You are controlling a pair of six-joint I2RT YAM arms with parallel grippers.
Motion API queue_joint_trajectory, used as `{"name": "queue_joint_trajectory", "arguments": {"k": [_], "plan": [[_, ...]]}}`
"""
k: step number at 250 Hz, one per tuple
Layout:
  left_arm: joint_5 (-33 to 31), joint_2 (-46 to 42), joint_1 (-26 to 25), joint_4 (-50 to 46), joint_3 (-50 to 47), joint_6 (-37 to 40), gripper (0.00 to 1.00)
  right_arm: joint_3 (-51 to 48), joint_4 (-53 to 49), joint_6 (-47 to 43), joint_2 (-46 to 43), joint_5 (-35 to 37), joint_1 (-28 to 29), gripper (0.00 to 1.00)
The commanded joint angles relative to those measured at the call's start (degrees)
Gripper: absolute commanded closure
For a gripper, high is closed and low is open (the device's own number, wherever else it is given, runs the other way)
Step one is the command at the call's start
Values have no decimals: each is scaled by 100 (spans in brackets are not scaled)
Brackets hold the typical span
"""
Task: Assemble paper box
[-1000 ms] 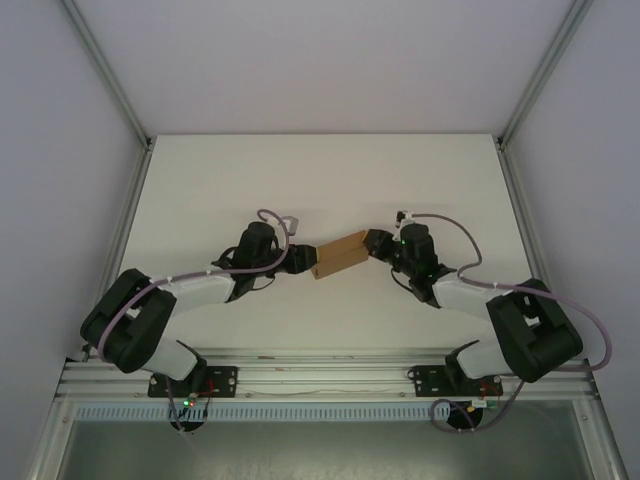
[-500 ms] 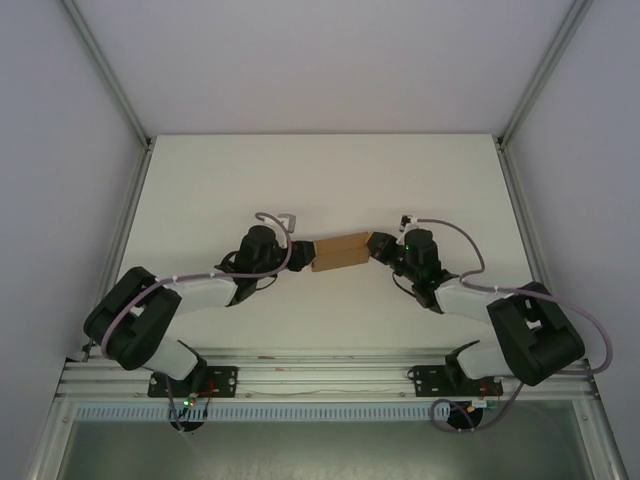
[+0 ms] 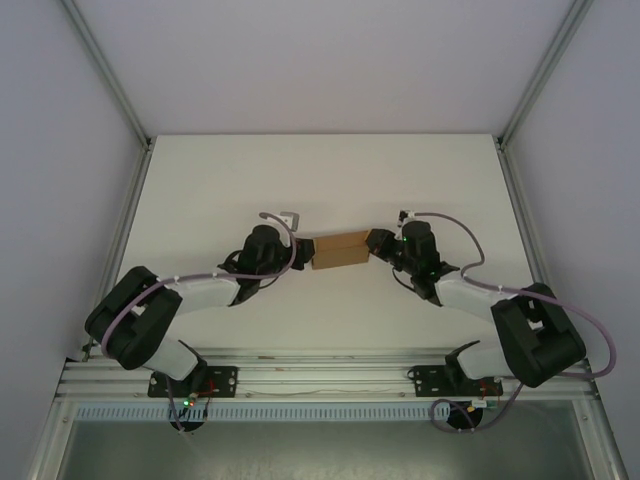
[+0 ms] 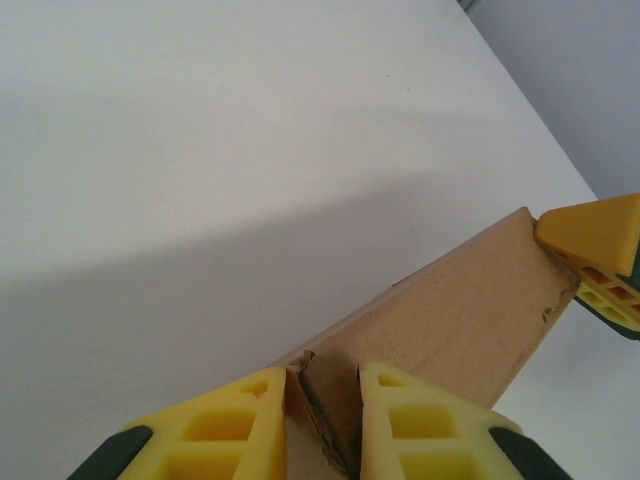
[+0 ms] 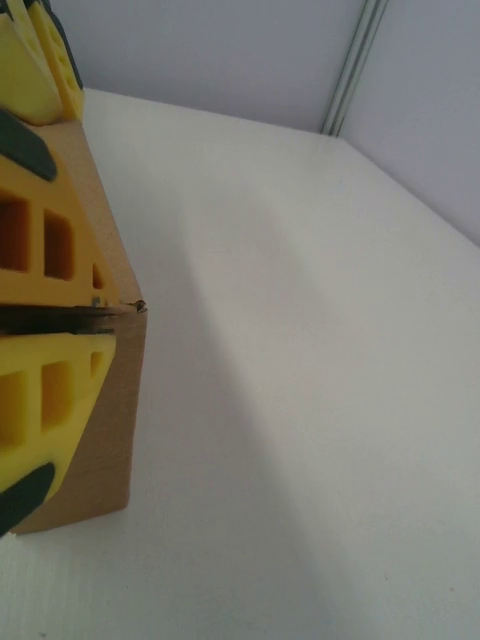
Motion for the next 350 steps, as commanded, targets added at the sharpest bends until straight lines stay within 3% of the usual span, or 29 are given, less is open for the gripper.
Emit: {"name": "queue_joint_trajectory", "arguments": {"k": [1,39,60,97,151,171,187,244,264,288,350], "plan": [[-265,197,-32,-1437,149,340,69,255,-1418,-361,1,-69,3,80],[-231,-25,-32,-1953,659,395,42,708,-1888,-585,-161,156,6,68],[-316,-198,-23,-2293,1000,403,37,918,-2056,-690,-248,242,3,62],[-863,-370,58,-3171,1712,414,0,1305,-2409,-965,-355,336,5,45],[-696,-523,253,-3752,2192,487,0,1709,-2841,-1749,-575,469,-2,33],[-531,-683,381,-3906,2258,430,0,1886,-3101,-3295,-670,-332,7,18],[-476,-886,552,-3999,2242,281,0,2087,-3524,-4587,-691,-846,7,0],[-878,-1505,1391,-4868,2049,-63,0,3006,-5336,-8741,-188,-1461,236,0],[-1021,-1672,1638,-5064,1843,-162,0,3479,-6139,-9883,180,-1376,500,0],[-1156,-1811,1800,-5218,1634,-246,0,4076,-6776,-10625,783,-1021,727,0],[-1391,-2000,1890,-5309,1328,-359,0,4912,-6467,-10982,2220,963,1074,0]]}}
